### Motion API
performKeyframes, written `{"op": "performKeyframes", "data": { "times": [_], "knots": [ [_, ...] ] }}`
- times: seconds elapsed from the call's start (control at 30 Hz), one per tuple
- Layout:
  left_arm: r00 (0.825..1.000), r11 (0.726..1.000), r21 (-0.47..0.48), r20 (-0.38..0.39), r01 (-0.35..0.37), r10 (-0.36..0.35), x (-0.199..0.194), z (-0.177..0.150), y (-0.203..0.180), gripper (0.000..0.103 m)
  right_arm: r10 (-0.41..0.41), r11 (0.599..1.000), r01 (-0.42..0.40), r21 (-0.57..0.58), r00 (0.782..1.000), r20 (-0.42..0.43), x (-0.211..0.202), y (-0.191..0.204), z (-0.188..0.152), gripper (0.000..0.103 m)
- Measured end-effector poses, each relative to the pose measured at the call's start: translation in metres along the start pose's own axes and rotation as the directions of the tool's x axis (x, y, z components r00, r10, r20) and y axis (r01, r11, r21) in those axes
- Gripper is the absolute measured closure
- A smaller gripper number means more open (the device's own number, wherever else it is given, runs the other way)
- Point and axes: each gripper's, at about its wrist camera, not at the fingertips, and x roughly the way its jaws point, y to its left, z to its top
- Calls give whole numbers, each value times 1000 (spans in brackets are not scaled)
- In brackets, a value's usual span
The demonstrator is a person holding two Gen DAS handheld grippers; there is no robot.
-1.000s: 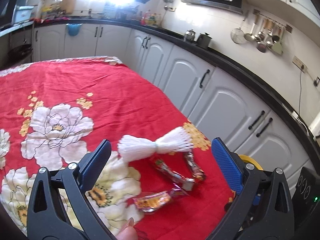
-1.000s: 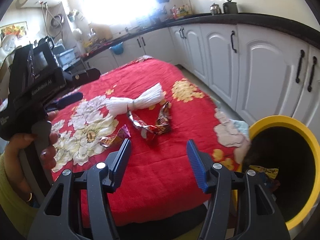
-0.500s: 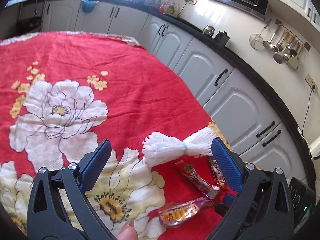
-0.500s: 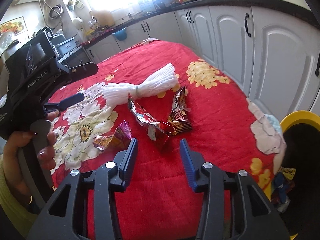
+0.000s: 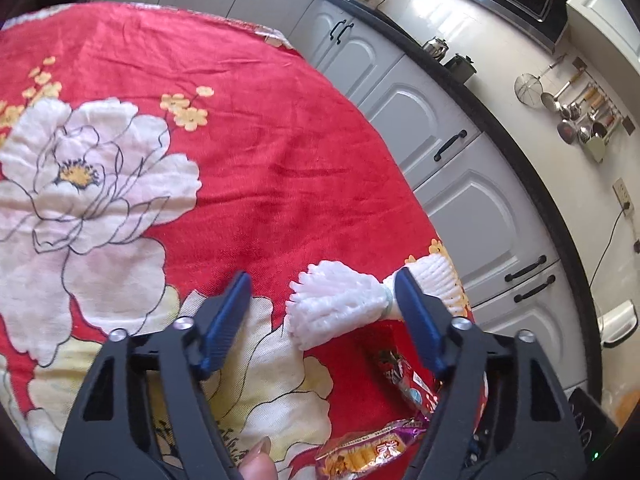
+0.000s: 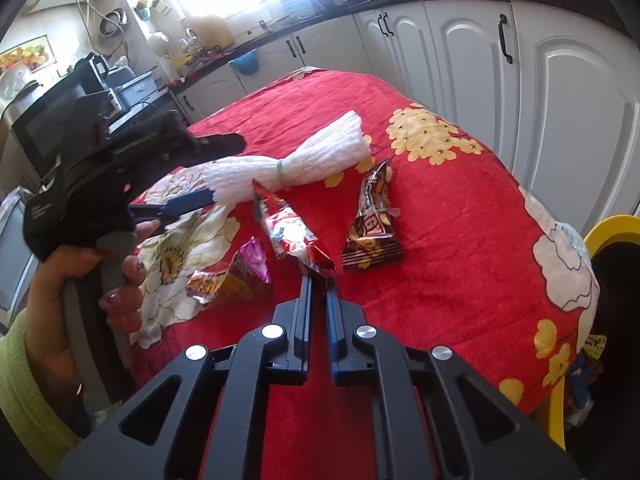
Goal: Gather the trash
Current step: 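Grasp the white tied bundle with the left tool while the right tool grasps the red wrapper, then carry the white bundle with the left tool while the right tool carries the red wrapper over the bin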
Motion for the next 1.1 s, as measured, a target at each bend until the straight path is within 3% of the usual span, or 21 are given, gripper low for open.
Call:
{"op": "performKeyframes", "data": {
  "times": [0.07,0.13,0.33,0.63,1.1],
  "knots": [
    [1000,1000,-5,-1,5,-5,1,0,0,52,-2,1000,2,-5,1000,3,-3,0,-3,99],
    [1000,1000,3,-12,6,-6,3,-1,-2,72,-3,1000,3,-6,1000,7,-7,0,-6,99],
    [1000,999,35,-8,19,-19,-3,-7,-4,94,-10,1000,10,-4,1000,20,-15,-2,-10,99],
    [997,995,98,67,34,-40,-37,-12,-21,96,-9,1000,9,0,999,49,-32,-3,-14,101],
    [977,964,264,198,22,-77,-91,-21,-76,96,-18,1000,17,6,987,158,-86,-10,-7,101]
  ]
}}
